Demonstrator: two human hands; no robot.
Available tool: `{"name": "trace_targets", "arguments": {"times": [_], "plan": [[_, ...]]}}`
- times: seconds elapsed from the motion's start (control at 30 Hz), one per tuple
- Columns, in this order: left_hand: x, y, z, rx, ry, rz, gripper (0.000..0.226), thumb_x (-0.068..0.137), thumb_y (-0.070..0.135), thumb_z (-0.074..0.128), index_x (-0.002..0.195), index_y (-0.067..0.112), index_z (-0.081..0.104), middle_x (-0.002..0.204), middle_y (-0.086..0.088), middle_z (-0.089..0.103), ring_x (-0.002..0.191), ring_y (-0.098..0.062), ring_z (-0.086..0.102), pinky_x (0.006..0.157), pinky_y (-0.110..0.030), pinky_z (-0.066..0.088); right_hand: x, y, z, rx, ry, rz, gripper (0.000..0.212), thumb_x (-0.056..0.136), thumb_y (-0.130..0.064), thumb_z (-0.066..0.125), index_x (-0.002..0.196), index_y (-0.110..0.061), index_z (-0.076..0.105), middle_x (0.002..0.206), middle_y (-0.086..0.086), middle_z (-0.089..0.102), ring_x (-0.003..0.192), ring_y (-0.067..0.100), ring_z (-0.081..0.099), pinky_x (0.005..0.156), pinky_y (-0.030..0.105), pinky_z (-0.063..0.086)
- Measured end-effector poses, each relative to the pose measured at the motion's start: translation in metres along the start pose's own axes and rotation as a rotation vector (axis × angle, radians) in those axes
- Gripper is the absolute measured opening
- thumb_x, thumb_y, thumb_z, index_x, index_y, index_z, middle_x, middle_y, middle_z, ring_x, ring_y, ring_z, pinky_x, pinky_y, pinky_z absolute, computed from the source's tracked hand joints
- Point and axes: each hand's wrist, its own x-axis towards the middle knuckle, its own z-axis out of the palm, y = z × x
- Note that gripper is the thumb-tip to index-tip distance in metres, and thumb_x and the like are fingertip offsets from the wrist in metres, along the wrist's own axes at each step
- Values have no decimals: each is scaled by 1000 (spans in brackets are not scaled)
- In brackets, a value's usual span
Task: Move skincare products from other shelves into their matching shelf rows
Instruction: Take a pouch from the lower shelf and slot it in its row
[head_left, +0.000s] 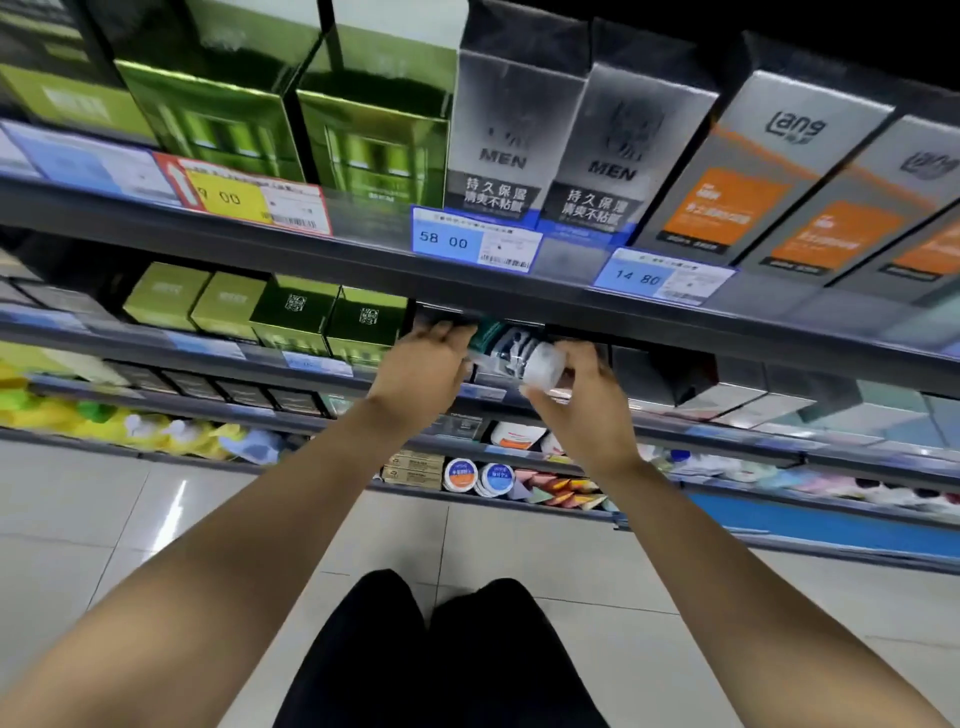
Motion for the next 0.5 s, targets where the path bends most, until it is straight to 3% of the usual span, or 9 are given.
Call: {"name": "trace_targets", "arguments": {"times": [0.13, 0.27, 0.37, 0.5], "plan": [[-36, 10, -13, -54, -18, 6, 43, 98, 36, 44, 138, 21, 43, 131, -9, 55, 117, -31, 52, 94, -41, 44, -34, -12, -27, 29, -80, 13, 49, 76, -28, 75, 117, -14, 51, 107, 7, 64, 94, 25, 59, 71, 26, 43], [-81, 15, -34, -255, 2, -134, 35, 94, 35, 54, 124, 17, 58, 121, -8, 61, 105, -29, 58, 84, -36, 46, -66, -26, -56, 79, -138, 54, 47, 75, -28, 78, 114, -17, 54, 108, 1, 63, 93, 16, 54, 69, 19, 34], [-115, 18, -55, -376, 23, -195, 30, 94, 28, 56, 120, 16, 62, 116, -6, 64, 103, -24, 59, 79, -30, 46, -91, -38, -74, 117, -169, 49, 50, 75, -28, 79, 117, -19, 52, 110, -6, 59, 93, 6, 48, 66, 6, 33], [-150, 31, -82, -760, -1, -368, 23, 96, 22, 53, 116, 20, 63, 110, 9, 63, 105, -12, 59, 83, -20, 46, -120, -60, -92, 159, -183, 76, 50, 76, -33, 77, 116, -30, 47, 109, -16, 50, 89, -4, 44, 67, -2, 35]]}}
